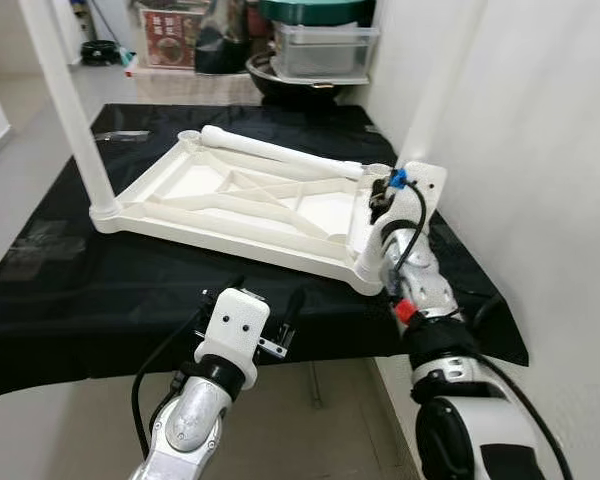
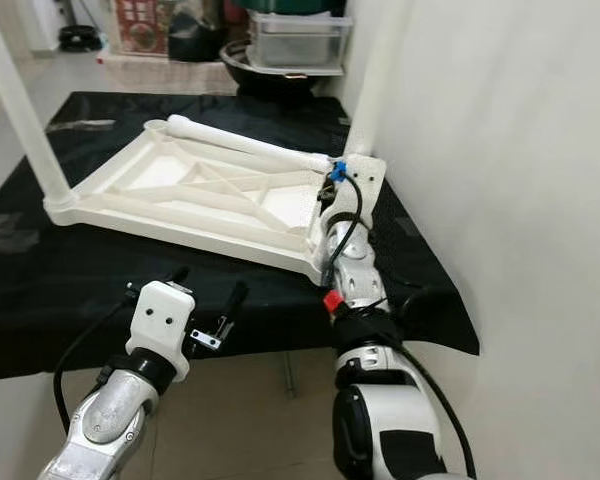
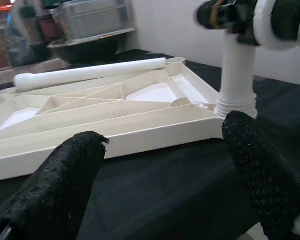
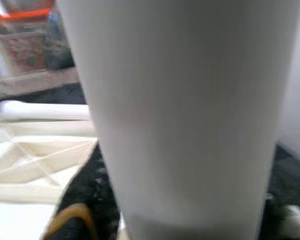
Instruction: Building children table
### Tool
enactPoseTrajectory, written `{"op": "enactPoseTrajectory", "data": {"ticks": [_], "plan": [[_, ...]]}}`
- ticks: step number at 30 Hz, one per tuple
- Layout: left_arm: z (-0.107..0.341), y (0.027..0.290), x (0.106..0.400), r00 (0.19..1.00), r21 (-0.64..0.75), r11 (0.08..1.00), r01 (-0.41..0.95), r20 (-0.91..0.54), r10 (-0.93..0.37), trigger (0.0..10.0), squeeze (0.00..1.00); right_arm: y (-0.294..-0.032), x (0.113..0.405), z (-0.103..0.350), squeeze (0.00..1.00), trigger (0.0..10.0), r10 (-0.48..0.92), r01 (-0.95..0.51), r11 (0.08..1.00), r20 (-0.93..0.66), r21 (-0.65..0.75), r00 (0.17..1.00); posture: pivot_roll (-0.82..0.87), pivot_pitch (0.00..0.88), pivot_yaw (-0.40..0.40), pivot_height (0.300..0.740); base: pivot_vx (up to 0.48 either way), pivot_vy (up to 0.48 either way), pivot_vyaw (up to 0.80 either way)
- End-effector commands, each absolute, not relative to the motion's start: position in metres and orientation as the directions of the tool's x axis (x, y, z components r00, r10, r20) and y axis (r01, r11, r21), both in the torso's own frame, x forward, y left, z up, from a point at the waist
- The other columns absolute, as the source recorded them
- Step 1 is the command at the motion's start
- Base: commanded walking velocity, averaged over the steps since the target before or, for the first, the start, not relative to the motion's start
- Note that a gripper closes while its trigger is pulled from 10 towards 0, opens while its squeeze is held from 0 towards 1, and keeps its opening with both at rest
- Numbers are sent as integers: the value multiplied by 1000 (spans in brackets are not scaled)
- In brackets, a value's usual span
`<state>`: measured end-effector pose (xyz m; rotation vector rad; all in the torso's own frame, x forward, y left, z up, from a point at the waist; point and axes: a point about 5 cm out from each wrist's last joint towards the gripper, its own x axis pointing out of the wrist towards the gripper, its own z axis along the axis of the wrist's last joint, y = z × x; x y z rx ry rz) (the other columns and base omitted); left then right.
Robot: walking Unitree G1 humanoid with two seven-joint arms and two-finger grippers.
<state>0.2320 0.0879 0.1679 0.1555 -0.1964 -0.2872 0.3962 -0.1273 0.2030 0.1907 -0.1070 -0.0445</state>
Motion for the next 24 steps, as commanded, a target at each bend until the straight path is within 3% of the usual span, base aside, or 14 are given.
{"op": "enactPoseTrajectory", "data": {"ticks": [1, 3, 4, 8, 9, 11, 12, 13, 14, 16, 21, 22, 23, 24], "plan": [[165, 86, 232, 940, 182, 945, 271, 160, -301, 10000, 0, -120, 399, 209, 0, 10000, 109, -148, 961, 174, 233, 979, 104, 44, -90, 740, 0, 0, 0], [166, 86, 233, 941, 181, 946, 268, 161, -298, 10000, 0, -123, 401, 214, 0, 10000, 172, -222, 944, 211, 243, 962, 106, 47, -90, 740, 0, 0, 0], [165, 87, 233, 942, 182, 947, 266, 161, -295, 10000, 0, -131, 402, 222, 0, 10000, 395, -454, 854, 251, 255, 884, 105, 45, -89, 740, 0, 0, 0], [165, 86, 233, 941, 181, 946, 268, 161, -297, 10000, 0, -138, 393, 225, 0, 10000, 661, -701, 663, 233, 261, 713, 100, 45, -93, 740, 0, 0, 0], [165, 86, 233, 941, 181, 946, 268, 161, -297, 10000, 0, -138, 393, 225, 0, 10000, 661, -701, 663, 233, 261, 713, 100, 45, -93, 740, 0, 0, 0], [165, 85, 233, 941, 178, 947, 267, 163, -296, 10000, 0, -138, 384, 227, 0, 10000, 784, -815, 520, 234, 257, 574, 100, 43, -98, 740, 0, 0, 0], [165, 85, 233, 941, 178, 947, 267, 163, -296, 10000, 0, -138, 384, 227, 0, 10000, 784, -815, 520, 234, 257, 574, 100, 43, -98, 740, 0, 0, 0], [165, 84, 233, 941, 177, 947, 267, 165, -296, 10000, 0, -135, 379, 226, 0, 10000, 845, -868, 442, 222, 226, 487, 102, 46, -97, 740, 0, 0, 0], [165, 84, 233, 941, 177, 947, 267, 165, -296, 10000, 0, -135, 379, 226, 0, 10000, 845, -868, 442, 222, 226, 487, 102, 46, -97, 740, 0, 0, 0], [166, 83, 232, 941, 172, 949, 265, 167, -293, 10000, 0, -128, 372, 219, 0, 10000, 920, -927, 341, 150, 154, 363, 108, 44, -101, 740, 0, 0, 0], [166, 84, 231, 943, 170, 950, 260, 166, -288, 10000, 0, -118, 376, 213, 0, 10000, 930, -934, 343, 99, 103, 353, 110, 47, -104, 740, 0, 0, 0], [166, 85, 231, 944, 170, 951, 257, 166, -284, 10000, 0, -113, 380, 211, 0, 2510, 920, -922, 378, 73, 86, 384, 112, 49, -104, 740, 0, 0, 0], [166, 85, 231, 944, 170, 951, 257, 166, -284, 10000, 0, -113, 380, 211, 0, 2510, 920, -922, 378, 73, 86, 384, 112, 49, -104, 740, 0, 0, 0], [165, 86, 231, 945, 172, 951, 256, 164, -284, 10000, 0, -108, 385, 212, 0, 0, 887, -889, 455, 65, 59, 458, 110, 48, -103, 740, 0, 0, 0]]}}
